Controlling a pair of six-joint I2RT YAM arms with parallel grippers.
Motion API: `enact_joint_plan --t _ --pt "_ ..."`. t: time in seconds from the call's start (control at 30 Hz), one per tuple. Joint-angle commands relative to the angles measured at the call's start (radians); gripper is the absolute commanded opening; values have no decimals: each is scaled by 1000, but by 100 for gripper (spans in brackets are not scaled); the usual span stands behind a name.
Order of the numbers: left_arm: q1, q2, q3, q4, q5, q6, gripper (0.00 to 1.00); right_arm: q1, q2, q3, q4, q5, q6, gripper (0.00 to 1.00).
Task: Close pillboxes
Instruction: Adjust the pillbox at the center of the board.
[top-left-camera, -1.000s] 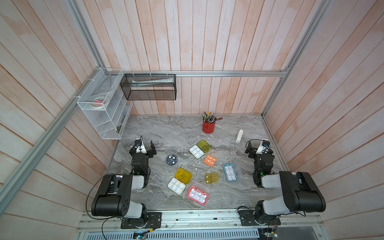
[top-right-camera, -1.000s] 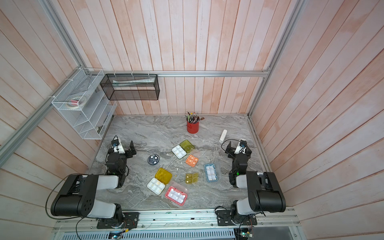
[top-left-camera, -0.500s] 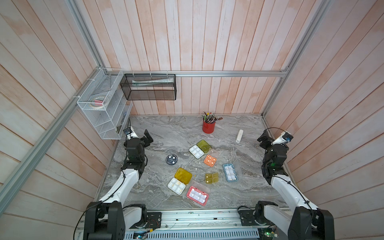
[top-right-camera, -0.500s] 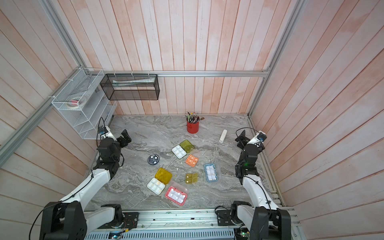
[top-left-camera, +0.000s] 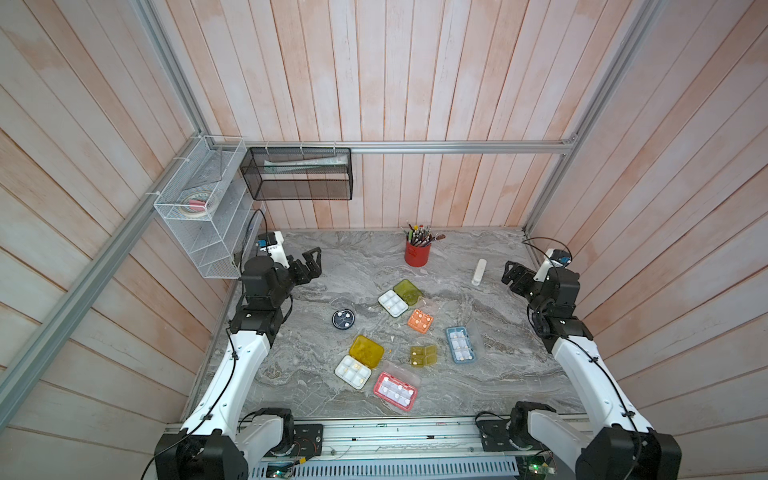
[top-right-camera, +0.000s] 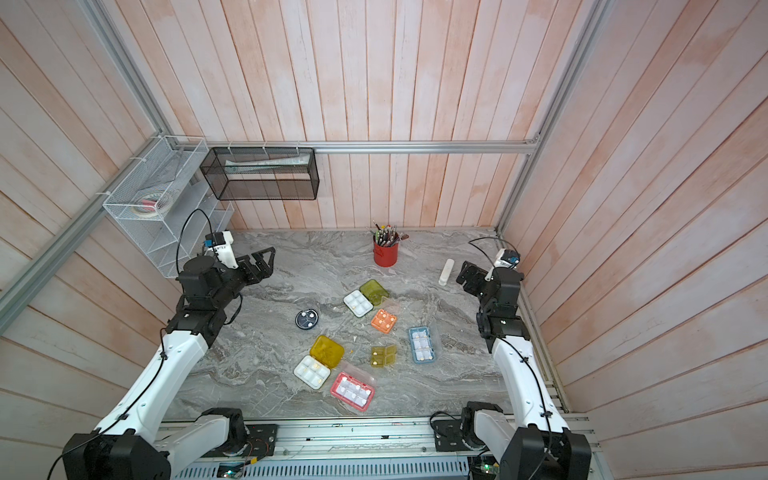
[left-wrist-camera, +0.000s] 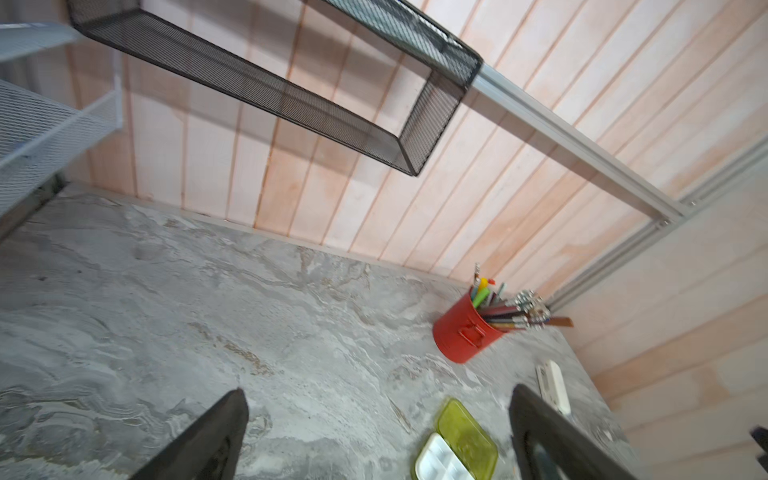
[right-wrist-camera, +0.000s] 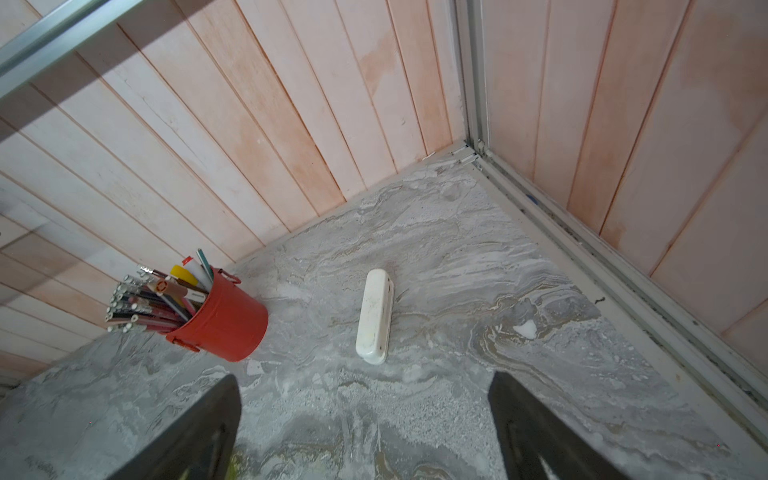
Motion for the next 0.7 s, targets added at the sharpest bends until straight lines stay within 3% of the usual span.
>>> enact_joint_plan --t 0.0,0.2,0.4,0.67 --pt "-28 -2 7 -139 157 81 100 12 -10 37 -192 -82 -27 95" --pt "-64 -11 -26 -148 155 91 100 33 -13 56 -293 -161 -46 95" --pt "-66 -2 -54 -164 223 61 100 64 -4 42 -337 -185 -32 94" --pt "-69 9 -122 -153 276 15 100 245 74 8 -343 -86 0 94"
